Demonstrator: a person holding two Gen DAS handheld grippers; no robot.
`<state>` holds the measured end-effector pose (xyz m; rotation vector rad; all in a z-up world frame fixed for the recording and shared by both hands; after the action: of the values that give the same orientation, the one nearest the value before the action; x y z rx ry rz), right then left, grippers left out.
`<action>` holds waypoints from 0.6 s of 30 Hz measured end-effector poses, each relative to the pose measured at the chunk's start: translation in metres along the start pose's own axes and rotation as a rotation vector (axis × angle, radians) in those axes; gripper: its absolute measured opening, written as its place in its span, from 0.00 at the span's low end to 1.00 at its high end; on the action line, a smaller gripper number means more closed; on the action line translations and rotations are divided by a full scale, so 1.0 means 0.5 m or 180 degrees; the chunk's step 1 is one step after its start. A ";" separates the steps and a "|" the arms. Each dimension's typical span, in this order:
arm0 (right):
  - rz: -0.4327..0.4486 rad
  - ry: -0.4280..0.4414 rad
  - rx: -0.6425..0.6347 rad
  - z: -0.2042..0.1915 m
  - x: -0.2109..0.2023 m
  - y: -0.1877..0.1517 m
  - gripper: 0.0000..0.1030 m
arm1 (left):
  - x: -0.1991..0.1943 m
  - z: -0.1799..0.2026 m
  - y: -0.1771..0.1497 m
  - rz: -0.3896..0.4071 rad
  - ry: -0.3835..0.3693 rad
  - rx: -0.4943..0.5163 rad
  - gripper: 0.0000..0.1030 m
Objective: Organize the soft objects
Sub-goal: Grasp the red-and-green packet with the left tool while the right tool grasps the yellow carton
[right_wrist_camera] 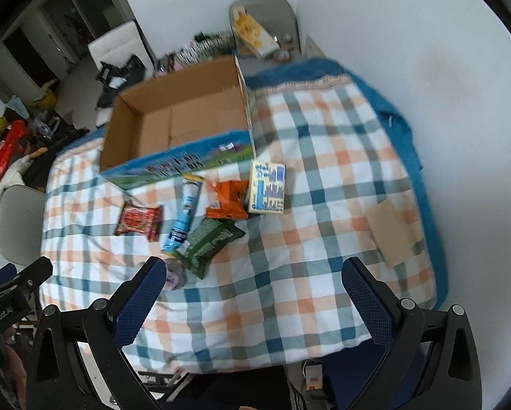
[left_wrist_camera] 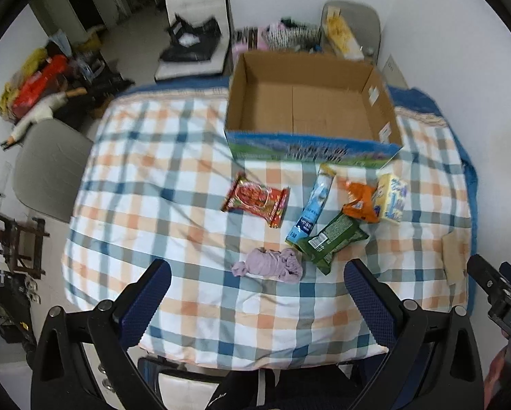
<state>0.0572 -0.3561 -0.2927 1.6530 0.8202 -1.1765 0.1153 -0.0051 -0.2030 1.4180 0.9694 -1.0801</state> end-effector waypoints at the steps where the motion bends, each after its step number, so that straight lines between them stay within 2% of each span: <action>1: -0.0050 0.0022 0.0020 0.005 0.029 0.005 1.00 | 0.026 0.000 0.007 -0.0086 -0.0030 -0.0006 1.00; 4: -0.0240 0.0034 0.0106 0.022 0.141 0.026 1.00 | 0.112 -0.006 0.028 -0.0311 -0.0068 -0.0123 1.00; 8: -0.0352 0.0029 0.0206 0.045 0.286 0.071 1.00 | 0.225 -0.027 0.055 -0.0627 -0.0305 -0.0503 1.00; 13: -0.0461 -0.0029 0.0341 0.046 0.400 0.120 1.00 | 0.369 -0.085 0.079 -0.1029 -0.0723 -0.1435 1.00; 17: -0.0531 -0.0079 0.0461 0.048 0.466 0.148 1.00 | 0.445 -0.120 0.081 -0.1192 -0.0823 -0.2017 1.00; 18: -0.0586 -0.0268 0.0531 0.056 0.483 0.152 1.00 | 0.467 -0.126 0.081 -0.1236 -0.0834 -0.2134 1.00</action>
<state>0.1928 -0.4072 -0.5024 1.6760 0.8540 -1.4671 0.2224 0.0538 -0.4156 0.5425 1.2849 -1.0424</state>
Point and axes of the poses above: each gripper's, at about its wrist camera, not at the fingertips, and x roughly the way its jaws point, z to its right, y to its top, the point moved 5 cm from there along x, roughly the way its jaws point, and after that the axes turned 4 degrees about x, right-handed, at the moved point
